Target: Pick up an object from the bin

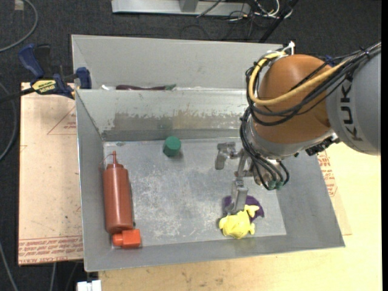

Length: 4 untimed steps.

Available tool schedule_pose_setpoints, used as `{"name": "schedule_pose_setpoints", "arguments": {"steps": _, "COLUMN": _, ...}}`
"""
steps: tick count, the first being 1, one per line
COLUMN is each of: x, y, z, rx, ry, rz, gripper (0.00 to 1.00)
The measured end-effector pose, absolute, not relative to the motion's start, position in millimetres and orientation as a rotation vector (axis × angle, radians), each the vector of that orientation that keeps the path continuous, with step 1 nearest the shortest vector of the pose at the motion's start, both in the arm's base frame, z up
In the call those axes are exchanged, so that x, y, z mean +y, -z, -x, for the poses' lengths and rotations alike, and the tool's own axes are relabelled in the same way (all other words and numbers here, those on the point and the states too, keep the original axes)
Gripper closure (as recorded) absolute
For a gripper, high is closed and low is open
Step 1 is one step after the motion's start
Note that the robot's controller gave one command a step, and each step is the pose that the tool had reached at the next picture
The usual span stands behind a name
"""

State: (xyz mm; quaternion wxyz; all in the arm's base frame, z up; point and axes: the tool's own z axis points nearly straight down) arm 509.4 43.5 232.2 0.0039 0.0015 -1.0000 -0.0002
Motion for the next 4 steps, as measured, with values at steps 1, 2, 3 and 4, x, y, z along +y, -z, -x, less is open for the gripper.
{"name": "schedule_pose_setpoints", "arguments": {"steps": 1, "x": 43.2, "y": -236.5, "z": -510.8, "rx": -3.142, "ry": 0.002, "rz": -0.002, "gripper": 0.00}}
{"name": "schedule_pose_setpoints", "arguments": {"steps": 2, "x": 16.9, "y": -177.8, "z": -511.7, "rx": -3.141, "ry": 0.002, "rz": -0.135, "gripper": 0.00}}
{"name": "schedule_pose_setpoints", "arguments": {"steps": 3, "x": -4.2, "y": -160.0, "z": -504.7, "rx": -3.069, "ry": 0.003, "rz": -0.660, "gripper": 0.00}}
{"name": "schedule_pose_setpoints", "arguments": {"steps": 4, "x": -39.0, "y": -128.5, "z": -500.5, "rx": -3.028, "ry": 0.003, "rz": -0.844, "gripper": 0.00}}
